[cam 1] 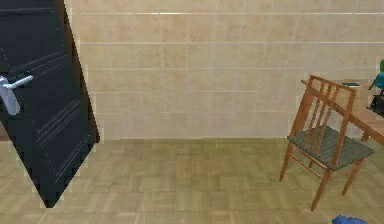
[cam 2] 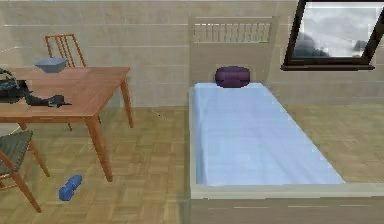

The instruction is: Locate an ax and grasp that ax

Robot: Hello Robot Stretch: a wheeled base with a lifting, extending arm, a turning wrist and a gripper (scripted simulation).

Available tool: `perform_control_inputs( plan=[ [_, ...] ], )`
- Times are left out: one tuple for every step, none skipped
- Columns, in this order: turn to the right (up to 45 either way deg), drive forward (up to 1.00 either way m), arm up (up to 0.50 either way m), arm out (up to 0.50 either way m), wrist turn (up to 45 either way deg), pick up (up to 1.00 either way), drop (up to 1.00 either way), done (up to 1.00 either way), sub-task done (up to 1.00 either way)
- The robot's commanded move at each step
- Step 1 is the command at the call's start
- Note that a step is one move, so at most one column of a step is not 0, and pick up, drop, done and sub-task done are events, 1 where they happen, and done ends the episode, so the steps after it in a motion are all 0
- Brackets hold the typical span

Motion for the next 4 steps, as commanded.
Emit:
perform_control_inputs(
  plan=[
    [0.0, 0.25, 0.0, 0.0, 0.0, 0.0, 0.0, 0.0, 0.0],
    [42.0, 0.0, 0.0, 0.0, 0.0, 0.0, 0.0, 0.0, 0.0],
    [0.0, 0.45, 0.0, 0.0, 0.0, 0.0, 0.0, 0.0, 0.0],
    [-45.0, 0.0, 0.0, 0.0, 0.0, 0.0, 0.0, 0.0, 0.0]
  ],
)
